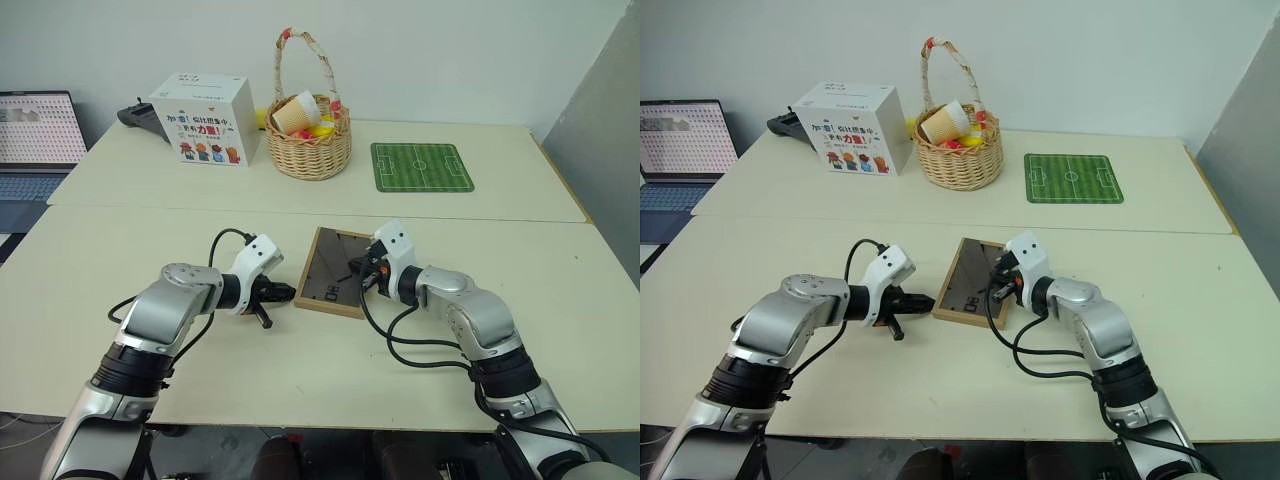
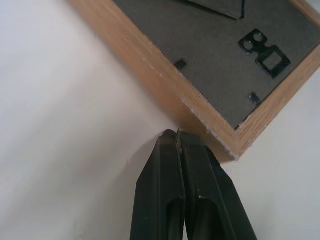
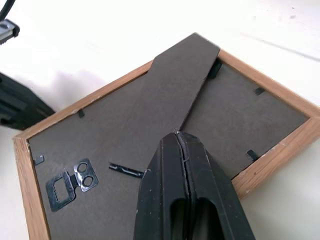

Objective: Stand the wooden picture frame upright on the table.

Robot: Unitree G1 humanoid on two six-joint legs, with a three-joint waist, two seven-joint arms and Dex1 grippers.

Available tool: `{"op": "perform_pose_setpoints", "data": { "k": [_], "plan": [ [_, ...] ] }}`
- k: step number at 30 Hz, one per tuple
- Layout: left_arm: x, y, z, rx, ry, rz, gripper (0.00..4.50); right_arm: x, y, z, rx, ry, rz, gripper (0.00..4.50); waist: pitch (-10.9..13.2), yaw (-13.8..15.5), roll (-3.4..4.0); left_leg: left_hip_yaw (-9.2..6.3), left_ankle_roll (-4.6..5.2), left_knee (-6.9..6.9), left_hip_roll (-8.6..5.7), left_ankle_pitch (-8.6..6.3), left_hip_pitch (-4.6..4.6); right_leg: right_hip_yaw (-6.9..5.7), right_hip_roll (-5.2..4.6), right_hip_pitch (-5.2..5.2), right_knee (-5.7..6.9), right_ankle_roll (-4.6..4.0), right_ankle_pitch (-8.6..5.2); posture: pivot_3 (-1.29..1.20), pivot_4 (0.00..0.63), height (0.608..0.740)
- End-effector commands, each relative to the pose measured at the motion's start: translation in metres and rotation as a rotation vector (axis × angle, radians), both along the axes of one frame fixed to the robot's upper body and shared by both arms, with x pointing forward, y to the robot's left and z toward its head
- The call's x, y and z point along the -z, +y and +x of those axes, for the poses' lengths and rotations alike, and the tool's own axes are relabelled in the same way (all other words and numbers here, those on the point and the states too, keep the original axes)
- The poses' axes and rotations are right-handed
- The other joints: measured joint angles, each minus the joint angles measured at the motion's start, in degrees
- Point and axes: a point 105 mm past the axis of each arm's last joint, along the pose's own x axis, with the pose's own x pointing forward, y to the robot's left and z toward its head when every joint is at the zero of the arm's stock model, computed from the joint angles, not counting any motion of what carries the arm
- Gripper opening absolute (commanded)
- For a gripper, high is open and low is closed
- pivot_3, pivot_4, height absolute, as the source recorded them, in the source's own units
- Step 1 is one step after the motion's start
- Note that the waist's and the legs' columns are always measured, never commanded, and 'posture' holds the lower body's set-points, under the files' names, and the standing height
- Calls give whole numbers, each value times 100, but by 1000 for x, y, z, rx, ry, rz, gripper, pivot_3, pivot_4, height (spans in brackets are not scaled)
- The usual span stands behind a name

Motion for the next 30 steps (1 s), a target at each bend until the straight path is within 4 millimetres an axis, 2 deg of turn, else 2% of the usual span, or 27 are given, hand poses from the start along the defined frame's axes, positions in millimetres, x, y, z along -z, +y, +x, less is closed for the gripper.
{"op": "perform_pose_setpoints", "data": {
  "k": [1,3,5,10,13,17,21,30],
  "plan": [
    [-18,11,18,-55,-101,12,74,-26,-32,13,114,-143,-38,0,0,24,0,2,0,0,-2,0,0,-1,-1,0,-1,0,0,0,150,740],
    [-21,10,28,-70,-126,10,74,-30,-43,21,172,-161,-48,0,0,28,0,1,1,3,-5,0,0,-2,-3,4,-5,0,0,0,150,740],
    [-22,5,36,-73,-146,7,74,-24,-46,27,194,-152,-73,0,0,16,0,4,1,2,-5,-1,0,-1,-3,4,-4,0,0,0,150,740],
    [-17,-13,45,-46,-150,-11,74,-1,-37,37,192,-84,-107,0,0,-10,-1,12,0,-1,-4,0,1,-1,-2,1,-6,0,0,0,150,740],
    [-11,-21,44,-23,-136,-10,74,3,-26,36,166,-63,-91,0,0,-18,-1,14,-1,-1,-2,1,1,1,-2,-1,-4,0,0,0,150,740],
    [-7,-25,35,6,-107,-8,74,0,-9,27,93,-51,-49,0,0,-16,0,10,-1,-3,0,1,1,4,-2,-2,-2,-1,0,0,150,740],
    [-1,-20,20,12,-83,5,74,3,8,6,-27,-10,-2,0,-1,-22,0,11,-1,-2,-1,0,2,2,-2,-1,-1,0,0,0,150,740],
    [-3,-5,-8,-38,-42,11,74,12,14,-27,-132,38,-31,0,-2,-46,1,3,0,-3,0,0,6,3,-1,4,0,0,0,0,150,740]
  ]
}}
